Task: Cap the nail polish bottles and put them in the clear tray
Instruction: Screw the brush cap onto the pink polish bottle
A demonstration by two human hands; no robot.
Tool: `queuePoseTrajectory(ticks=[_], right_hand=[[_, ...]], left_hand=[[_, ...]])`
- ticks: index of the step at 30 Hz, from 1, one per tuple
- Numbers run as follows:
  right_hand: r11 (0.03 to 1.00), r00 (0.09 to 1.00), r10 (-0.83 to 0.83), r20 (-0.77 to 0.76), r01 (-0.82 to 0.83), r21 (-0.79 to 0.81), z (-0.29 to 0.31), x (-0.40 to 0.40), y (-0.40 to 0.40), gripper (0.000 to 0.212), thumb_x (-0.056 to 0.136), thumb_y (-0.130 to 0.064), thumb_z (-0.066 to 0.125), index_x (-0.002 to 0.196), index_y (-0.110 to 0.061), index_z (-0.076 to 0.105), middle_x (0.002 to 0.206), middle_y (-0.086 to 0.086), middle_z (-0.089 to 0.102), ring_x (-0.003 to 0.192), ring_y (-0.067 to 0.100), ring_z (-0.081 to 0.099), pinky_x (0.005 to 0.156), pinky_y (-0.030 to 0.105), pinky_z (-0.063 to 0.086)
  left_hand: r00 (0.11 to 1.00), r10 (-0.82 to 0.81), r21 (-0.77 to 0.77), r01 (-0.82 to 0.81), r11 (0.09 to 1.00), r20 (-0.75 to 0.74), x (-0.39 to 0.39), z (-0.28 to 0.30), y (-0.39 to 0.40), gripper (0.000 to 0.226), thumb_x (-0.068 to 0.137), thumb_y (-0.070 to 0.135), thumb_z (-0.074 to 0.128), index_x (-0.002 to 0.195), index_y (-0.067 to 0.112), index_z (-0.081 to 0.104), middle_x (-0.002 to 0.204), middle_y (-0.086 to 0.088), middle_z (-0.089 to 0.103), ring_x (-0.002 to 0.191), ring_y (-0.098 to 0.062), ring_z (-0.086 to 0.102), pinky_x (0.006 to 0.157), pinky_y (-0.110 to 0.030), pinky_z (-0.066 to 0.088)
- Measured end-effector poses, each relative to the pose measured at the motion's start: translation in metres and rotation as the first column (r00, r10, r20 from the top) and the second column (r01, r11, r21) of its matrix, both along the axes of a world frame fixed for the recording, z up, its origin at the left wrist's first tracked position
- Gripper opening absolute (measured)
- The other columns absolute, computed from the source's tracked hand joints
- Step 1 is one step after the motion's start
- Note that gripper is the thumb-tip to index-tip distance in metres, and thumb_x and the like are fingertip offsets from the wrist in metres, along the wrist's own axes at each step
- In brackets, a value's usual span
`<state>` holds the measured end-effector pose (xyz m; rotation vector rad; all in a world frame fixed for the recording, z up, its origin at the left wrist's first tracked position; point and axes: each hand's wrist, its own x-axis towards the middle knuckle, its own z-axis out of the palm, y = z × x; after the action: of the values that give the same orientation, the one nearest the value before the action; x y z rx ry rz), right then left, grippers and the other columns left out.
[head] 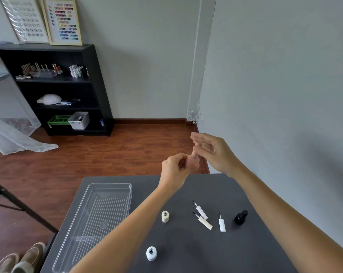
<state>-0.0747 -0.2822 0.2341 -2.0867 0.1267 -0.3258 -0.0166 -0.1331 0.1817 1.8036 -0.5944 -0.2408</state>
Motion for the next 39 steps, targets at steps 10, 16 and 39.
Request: queuePoseTrajectory(ticks=[10,16,39], right_hand=[[0.987,0.986,-0.149,0.073,0.152,-0.043,-0.004,0.001,0.002,0.039,0.076,-0.046,0.075,0.102,-0.019,0.065,0.09,-0.009,0.072,0.086,0.006,0.068,0.084,0.031,0.057],[0.999,0.997,-0.04,0.059,0.038,0.038,-0.013,0.001,0.0,0.019,0.09,-0.016,0.068,0.108,-0.017,0.069,0.093,-0.001,0.077,0.098,0.009,0.072,0.094,0.038,0.056],[0.865,0.836,-0.501,-0.224,0.493,-0.094,-0.138,-0.038,-0.055,0.005,0.076,-0.008,0.074,0.081,-0.008,0.072,0.083,0.0,0.076,0.084,0.017,0.071,0.085,0.027,0.049]], left_hand=[[1.0,-0.019,0.014,0.019,1.0,-0.008,0.0,-0.001,-0.001,0.018,0.081,0.031,0.078,0.091,0.018,0.072,0.078,0.0,0.072,0.061,-0.002,0.055,0.059,-0.009,0.045],[1.0,-0.022,0.023,0.023,0.999,-0.007,0.003,-0.006,0.002,0.018,0.081,0.032,0.078,0.09,0.018,0.072,0.082,-0.005,0.073,0.066,-0.014,0.059,0.061,-0.014,0.048],[0.992,-0.001,0.488,0.063,0.87,-0.127,0.001,-0.131,0.046,0.07,0.075,0.024,0.081,0.138,0.018,0.05,0.132,-0.003,0.058,0.115,-0.013,0.055,0.092,-0.021,0.035]])
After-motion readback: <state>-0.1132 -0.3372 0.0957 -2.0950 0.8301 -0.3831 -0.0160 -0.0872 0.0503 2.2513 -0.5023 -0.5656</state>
